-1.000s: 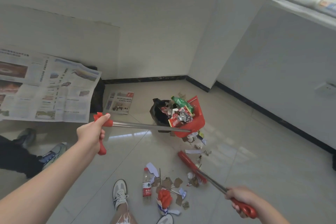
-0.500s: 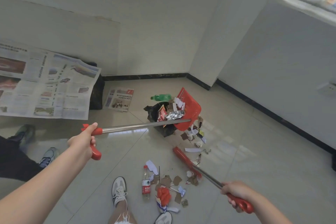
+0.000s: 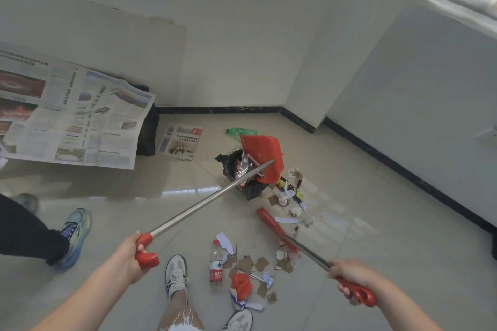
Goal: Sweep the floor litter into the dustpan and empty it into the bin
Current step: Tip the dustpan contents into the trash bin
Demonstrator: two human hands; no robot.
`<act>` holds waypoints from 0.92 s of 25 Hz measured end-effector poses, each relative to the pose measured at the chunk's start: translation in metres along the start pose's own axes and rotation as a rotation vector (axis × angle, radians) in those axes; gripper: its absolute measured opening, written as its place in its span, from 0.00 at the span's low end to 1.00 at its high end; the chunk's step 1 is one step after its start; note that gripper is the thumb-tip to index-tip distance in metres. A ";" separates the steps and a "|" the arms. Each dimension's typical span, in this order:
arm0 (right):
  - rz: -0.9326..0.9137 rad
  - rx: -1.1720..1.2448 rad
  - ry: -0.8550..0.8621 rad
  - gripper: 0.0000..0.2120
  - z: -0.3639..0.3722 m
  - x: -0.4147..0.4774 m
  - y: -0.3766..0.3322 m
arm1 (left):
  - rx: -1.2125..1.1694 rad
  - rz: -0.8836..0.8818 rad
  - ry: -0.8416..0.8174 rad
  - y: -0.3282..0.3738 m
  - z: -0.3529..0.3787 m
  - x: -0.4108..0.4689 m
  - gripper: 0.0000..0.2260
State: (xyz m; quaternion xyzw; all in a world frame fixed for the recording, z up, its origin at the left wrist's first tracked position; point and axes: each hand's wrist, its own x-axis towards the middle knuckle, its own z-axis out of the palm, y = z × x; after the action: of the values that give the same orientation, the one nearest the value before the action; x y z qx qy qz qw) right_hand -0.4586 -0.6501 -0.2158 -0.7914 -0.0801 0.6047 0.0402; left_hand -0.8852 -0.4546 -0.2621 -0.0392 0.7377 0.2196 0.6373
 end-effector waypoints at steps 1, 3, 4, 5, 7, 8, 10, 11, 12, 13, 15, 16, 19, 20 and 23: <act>0.000 0.003 0.010 0.18 0.000 0.001 0.000 | 0.017 -0.030 0.000 -0.006 -0.001 -0.002 0.16; 0.001 0.015 0.021 0.20 0.002 0.002 -0.002 | -0.004 -0.054 -0.001 -0.012 -0.002 -0.010 0.16; -0.001 0.024 0.023 0.21 0.003 0.001 -0.003 | -0.023 -0.060 -0.004 -0.012 -0.002 -0.015 0.16; -0.004 0.033 0.024 0.21 0.004 0.001 -0.003 | -0.038 -0.066 -0.006 -0.011 -0.001 -0.019 0.15; -0.011 0.048 0.024 0.21 0.007 -0.001 -0.003 | -0.061 -0.066 -0.020 -0.007 0.001 -0.025 0.15; -0.014 0.049 0.021 0.21 0.008 -0.002 -0.003 | -0.074 -0.057 -0.038 -0.003 0.003 -0.027 0.15; -0.015 0.047 0.020 0.20 0.012 -0.005 -0.002 | -0.095 -0.044 -0.069 0.002 0.007 -0.031 0.15; -0.016 0.044 0.019 0.19 0.012 -0.005 -0.002 | -0.103 -0.045 -0.076 0.003 0.010 -0.033 0.14; -0.015 0.042 0.017 0.19 0.013 -0.005 -0.001 | -0.111 -0.052 -0.086 0.002 0.009 -0.035 0.14; -0.013 0.045 0.015 0.19 0.013 -0.004 0.000 | -0.121 -0.059 -0.093 0.001 0.008 -0.037 0.14; -0.011 0.054 0.012 0.18 0.013 -0.003 0.001 | -0.146 -0.081 -0.094 -0.001 0.000 -0.038 0.14; -0.010 0.062 0.008 0.18 0.012 -0.003 0.002 | -0.158 -0.088 -0.092 -0.002 -0.005 -0.038 0.13; -0.009 0.074 0.006 0.12 0.010 -0.005 0.002 | -0.187 -0.084 -0.107 -0.005 -0.017 -0.035 0.12; -0.011 0.079 0.009 0.12 0.009 -0.006 0.002 | -0.195 -0.083 -0.112 -0.005 -0.018 -0.035 0.12; -0.018 0.099 0.022 0.13 0.000 -0.008 0.001 | -0.191 -0.038 -0.122 -0.001 -0.016 -0.037 0.11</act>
State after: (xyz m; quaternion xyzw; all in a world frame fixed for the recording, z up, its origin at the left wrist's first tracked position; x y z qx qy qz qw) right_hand -0.4609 -0.6525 -0.2088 -0.7943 -0.0568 0.5988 0.0859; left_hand -0.8923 -0.4698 -0.2257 -0.1001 0.6724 0.2787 0.6784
